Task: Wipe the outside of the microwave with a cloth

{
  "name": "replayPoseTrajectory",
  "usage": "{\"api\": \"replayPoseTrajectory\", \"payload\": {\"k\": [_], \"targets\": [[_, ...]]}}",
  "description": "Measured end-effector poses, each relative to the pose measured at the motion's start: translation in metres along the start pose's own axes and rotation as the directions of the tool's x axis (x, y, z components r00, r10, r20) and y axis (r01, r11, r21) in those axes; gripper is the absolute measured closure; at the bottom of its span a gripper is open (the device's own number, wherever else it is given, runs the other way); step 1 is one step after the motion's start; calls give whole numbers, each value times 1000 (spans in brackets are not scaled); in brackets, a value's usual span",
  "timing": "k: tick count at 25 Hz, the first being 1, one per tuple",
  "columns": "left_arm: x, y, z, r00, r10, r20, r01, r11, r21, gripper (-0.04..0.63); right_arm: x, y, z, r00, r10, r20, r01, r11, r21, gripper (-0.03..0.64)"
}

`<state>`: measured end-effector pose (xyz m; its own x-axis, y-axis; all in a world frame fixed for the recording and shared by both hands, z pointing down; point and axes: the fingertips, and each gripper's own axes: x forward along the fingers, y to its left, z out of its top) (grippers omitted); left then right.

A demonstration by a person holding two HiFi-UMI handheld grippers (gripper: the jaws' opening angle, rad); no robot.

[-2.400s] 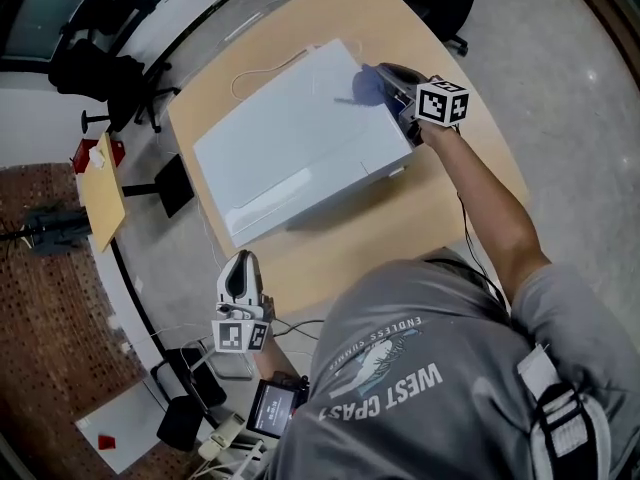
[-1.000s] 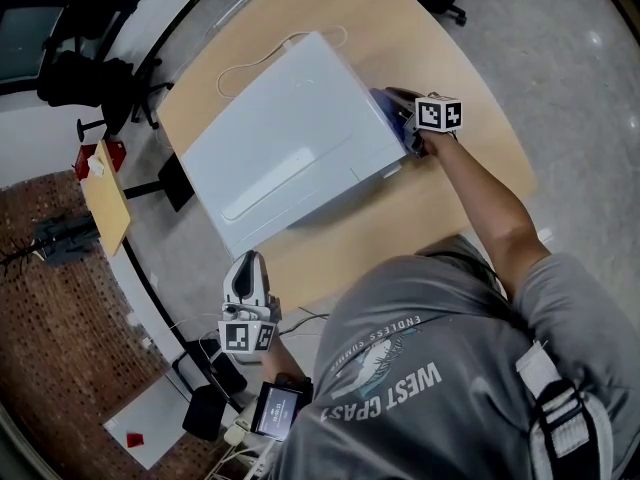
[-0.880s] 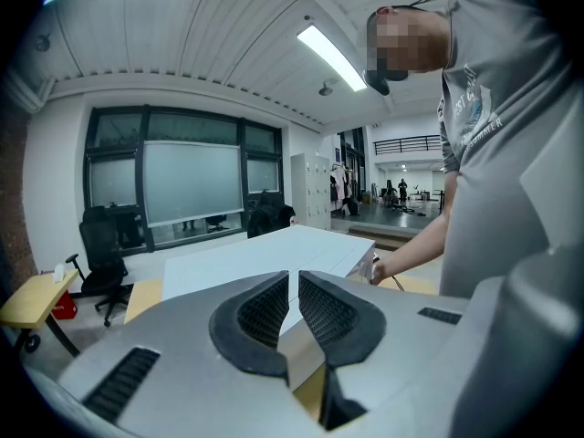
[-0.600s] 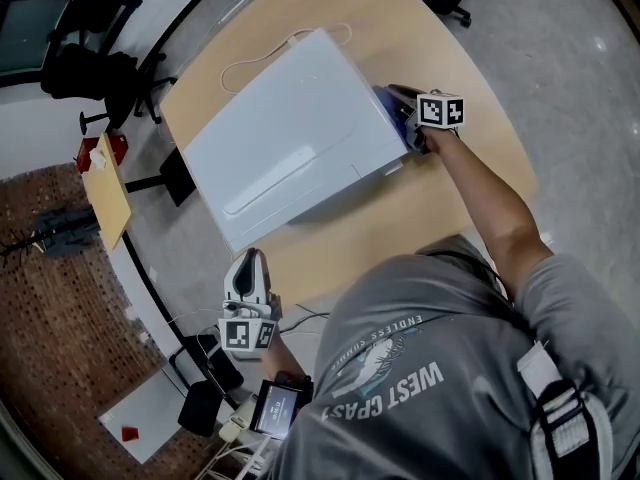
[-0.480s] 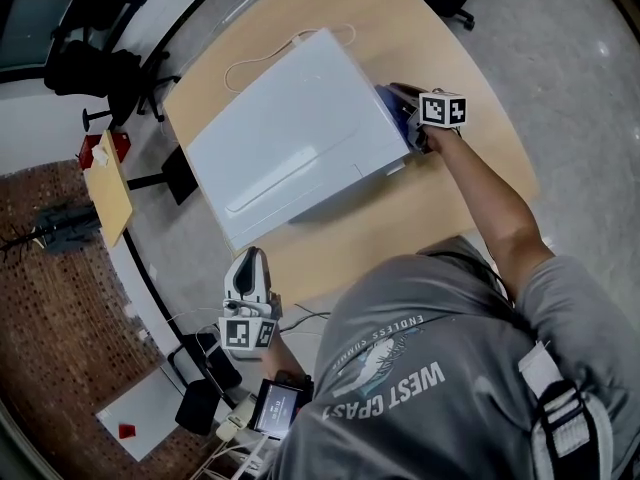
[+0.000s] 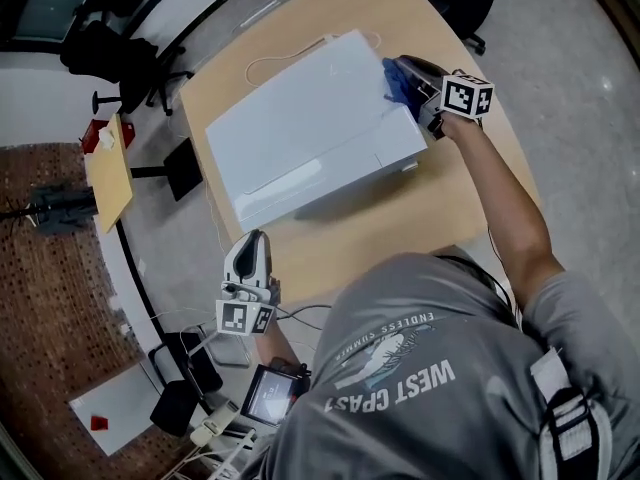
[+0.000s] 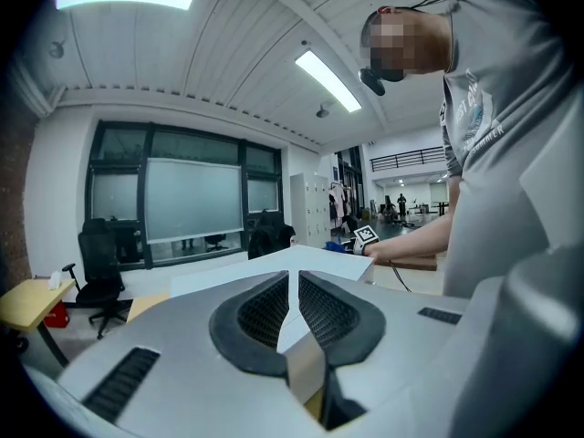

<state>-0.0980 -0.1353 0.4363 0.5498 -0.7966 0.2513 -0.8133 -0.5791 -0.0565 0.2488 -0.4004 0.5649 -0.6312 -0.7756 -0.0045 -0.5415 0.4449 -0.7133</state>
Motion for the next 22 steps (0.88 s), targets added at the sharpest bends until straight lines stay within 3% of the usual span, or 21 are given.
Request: {"api": "replayPoseTrajectory", "payload": {"k": [7, 12, 15, 20, 22], "targets": [[7, 33, 19, 990, -81, 112, 81, 997, 6, 545, 0, 119, 87, 988, 128, 89, -107, 973, -206, 529], [21, 49, 39, 969, -195, 154, 189, 981, 48, 545, 25, 228, 89, 959, 275, 72, -242, 924, -296, 529], [42, 50, 50, 935, -274, 226, 274, 961, 29, 545, 45, 286, 68, 931, 366, 5, -342, 875, -344, 529], [65, 41, 76, 870, -355, 341, 389, 921, -33, 540, 71, 374, 8, 870, 457, -185, -492, 781, -384, 529], [64, 36, 82, 846, -388, 366, 442, 894, -73, 439, 76, 401, -15, 849, 472, -238, -529, 748, -401, 529]]}}
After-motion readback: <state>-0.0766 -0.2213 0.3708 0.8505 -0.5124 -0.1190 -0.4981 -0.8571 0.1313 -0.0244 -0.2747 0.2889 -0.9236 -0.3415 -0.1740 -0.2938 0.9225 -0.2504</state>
